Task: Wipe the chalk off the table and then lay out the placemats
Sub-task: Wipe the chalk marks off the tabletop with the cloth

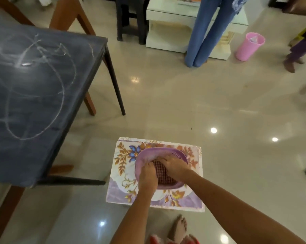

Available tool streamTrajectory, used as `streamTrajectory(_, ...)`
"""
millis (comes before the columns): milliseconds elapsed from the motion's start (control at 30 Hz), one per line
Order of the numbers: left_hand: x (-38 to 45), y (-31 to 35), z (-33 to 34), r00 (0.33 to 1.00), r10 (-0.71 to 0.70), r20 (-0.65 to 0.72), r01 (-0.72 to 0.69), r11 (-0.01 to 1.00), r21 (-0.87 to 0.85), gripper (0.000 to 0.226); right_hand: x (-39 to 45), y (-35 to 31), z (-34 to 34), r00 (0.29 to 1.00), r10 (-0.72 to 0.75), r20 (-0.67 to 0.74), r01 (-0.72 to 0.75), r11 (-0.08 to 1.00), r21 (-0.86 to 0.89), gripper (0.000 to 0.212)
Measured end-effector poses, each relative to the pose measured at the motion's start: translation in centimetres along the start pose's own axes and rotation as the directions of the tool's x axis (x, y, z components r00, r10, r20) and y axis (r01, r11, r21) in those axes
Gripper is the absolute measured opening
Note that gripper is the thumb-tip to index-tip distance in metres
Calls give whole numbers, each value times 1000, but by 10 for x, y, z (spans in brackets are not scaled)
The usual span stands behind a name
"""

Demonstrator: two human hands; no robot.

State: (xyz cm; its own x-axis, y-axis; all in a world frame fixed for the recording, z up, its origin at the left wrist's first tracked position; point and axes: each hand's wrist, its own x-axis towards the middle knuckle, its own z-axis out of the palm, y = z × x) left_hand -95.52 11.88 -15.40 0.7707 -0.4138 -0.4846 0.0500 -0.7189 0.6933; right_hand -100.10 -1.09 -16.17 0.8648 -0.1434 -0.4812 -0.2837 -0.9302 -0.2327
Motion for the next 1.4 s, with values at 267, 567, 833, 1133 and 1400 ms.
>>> streamTrajectory(267, 43, -28, 55, 958, -258, -123, 269, 960, 83, 60, 52, 20, 51, 990, -129, 52, 138, 962, -236, 60)
streamTrajectory(567, 60, -36, 71, 973, -202, -112, 231, 859, 457, 29, 59, 28, 72, 995, -101, -24, 91, 962, -258, 54)
streamTrajectory(833, 58, -33, 67, 959, -283, -4, 274, 927, 254, 17, 56, 26, 57, 999, -21, -50, 13, 988, -155, 23)
streamTrajectory(1133, 37, -10, 34, 965, -253, 75, 258, 964, -64, 24, 30, 32, 12, 997, -26, 74, 9, 975, 221, 35)
streamTrajectory(1400, 11, 19, -22, 947, -230, 225, 310, 838, -448, 26, 4, 21, -62, 966, 131, 223, -252, 673, 696, 41)
